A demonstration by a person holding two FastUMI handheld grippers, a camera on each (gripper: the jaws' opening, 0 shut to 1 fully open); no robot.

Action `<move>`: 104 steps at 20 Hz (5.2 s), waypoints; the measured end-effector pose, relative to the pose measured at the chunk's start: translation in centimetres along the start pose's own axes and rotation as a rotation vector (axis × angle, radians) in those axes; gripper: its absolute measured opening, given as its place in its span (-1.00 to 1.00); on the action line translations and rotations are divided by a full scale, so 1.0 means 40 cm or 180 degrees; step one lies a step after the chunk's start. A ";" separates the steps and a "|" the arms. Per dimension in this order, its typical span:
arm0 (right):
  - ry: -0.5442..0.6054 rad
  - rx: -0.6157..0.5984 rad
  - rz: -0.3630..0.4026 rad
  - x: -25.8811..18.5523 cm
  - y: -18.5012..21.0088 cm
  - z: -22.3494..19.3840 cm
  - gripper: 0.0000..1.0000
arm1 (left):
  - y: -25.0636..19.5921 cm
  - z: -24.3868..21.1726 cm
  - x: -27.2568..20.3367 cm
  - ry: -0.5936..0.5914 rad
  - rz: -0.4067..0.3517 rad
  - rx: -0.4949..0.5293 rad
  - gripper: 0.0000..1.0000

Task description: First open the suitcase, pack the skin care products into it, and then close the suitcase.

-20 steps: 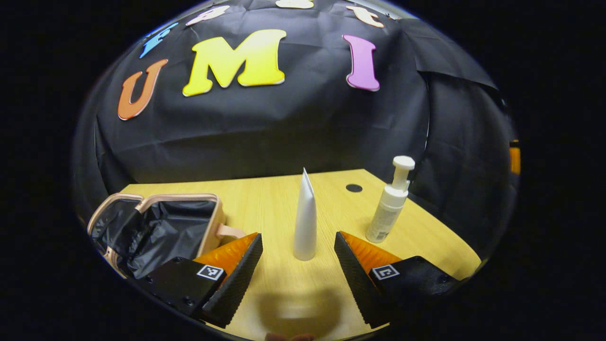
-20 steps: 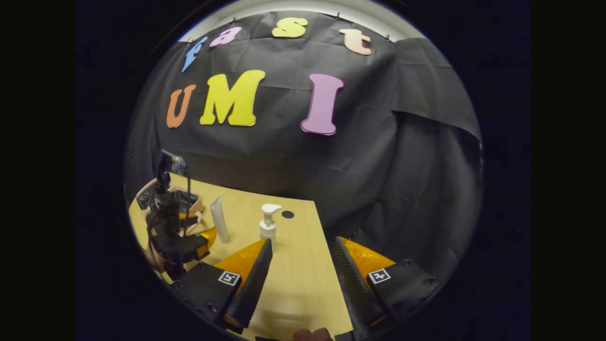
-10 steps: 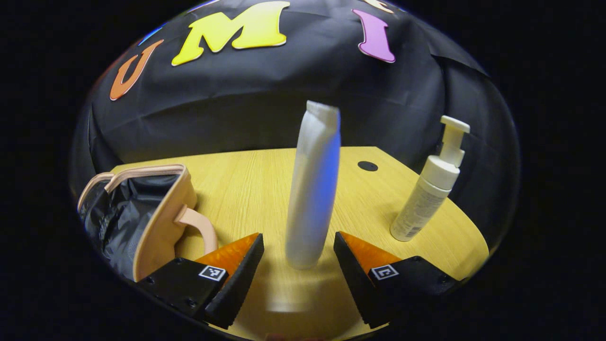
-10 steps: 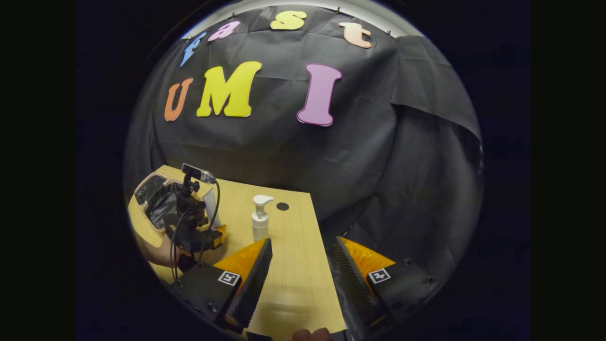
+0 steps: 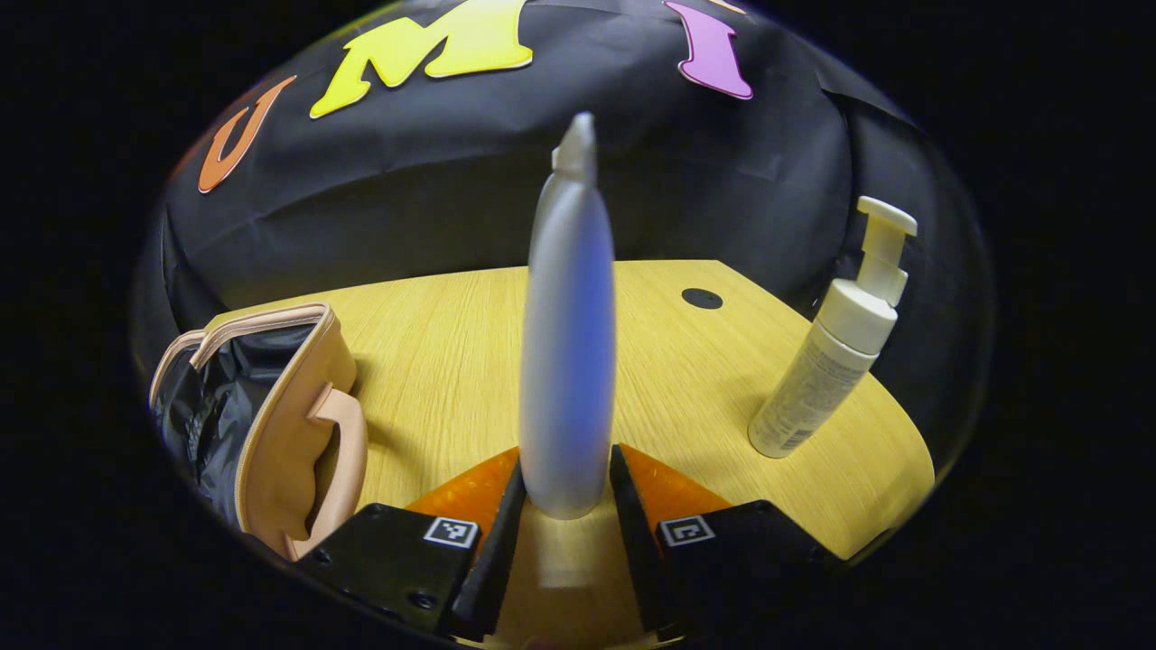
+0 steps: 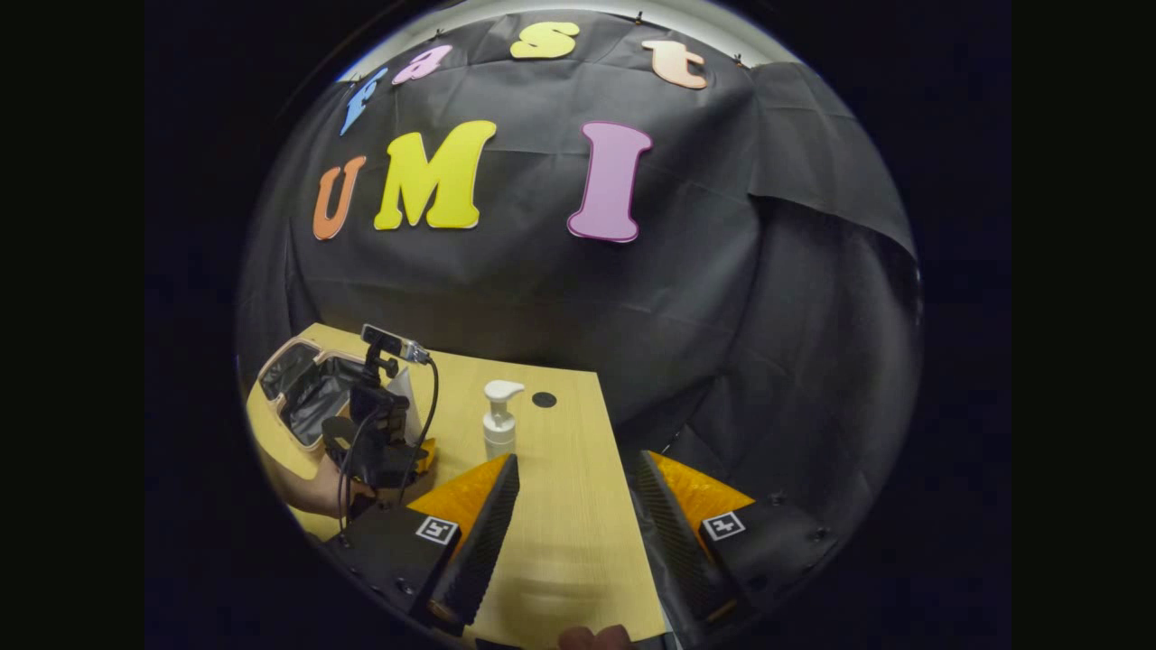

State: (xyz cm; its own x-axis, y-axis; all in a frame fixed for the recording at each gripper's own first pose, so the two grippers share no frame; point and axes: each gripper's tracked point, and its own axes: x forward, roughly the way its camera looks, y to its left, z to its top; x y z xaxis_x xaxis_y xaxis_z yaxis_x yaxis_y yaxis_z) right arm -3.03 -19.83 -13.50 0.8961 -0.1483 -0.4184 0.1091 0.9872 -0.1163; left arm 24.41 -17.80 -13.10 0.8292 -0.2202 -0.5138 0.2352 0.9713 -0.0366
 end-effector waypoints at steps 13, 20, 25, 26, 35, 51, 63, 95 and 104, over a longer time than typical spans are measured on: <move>0.0063 0.0283 0.0694 0.235 0.156 -0.134 0.58 | 0.032 0.159 -0.348 -0.0342 0.0030 -0.0242 -0.08; 0.0308 0.0234 0.0781 0.453 0.275 -0.235 0.60 | 0.199 0.183 -0.518 -0.0389 0.0443 -0.0488 -0.08; 0.0422 0.0244 0.0785 0.525 0.310 -0.280 0.60 | 0.334 0.185 -0.587 -0.0392 0.0764 -0.0497 -0.08; 0.0406 0.0239 0.0784 0.538 0.318 -0.279 0.60 | 0.356 0.182 -0.600 -0.0380 0.0810 -0.0504 -0.08; 0.0467 0.0155 0.0576 0.612 0.321 -0.295 0.05 | 0.498 0.139 -0.649 -0.0270 0.1018 -0.0647 -0.08; 0.0355 0.0336 0.0800 0.200 0.314 -0.052 -0.07 | 0.668 0.033 -0.499 0.0240 -0.0107 -0.0783 -0.08; 0.0449 0.0504 0.0775 -0.046 0.339 0.014 -0.07 | 0.687 -0.138 -0.334 0.1450 -0.0464 -0.1300 -0.10; 0.1534 -0.0083 0.2466 0.079 1.178 -0.038 -0.07 | 0.776 -0.102 -0.819 0.0357 0.0455 -0.1334 0.99; 0.2757 0.0136 0.1859 0.200 1.279 -0.267 -0.07 | 0.809 -0.204 -0.949 0.0235 0.0585 -0.1986 0.96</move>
State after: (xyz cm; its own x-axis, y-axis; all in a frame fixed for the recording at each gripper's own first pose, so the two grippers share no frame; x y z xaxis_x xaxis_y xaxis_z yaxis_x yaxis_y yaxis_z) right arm 5.11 28.86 -32.42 0.2012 0.3781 -0.9037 -0.2116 0.9175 0.3368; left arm -3.59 22.73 -1.78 0.7856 -0.0603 -0.6158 -0.2639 0.8676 -0.4216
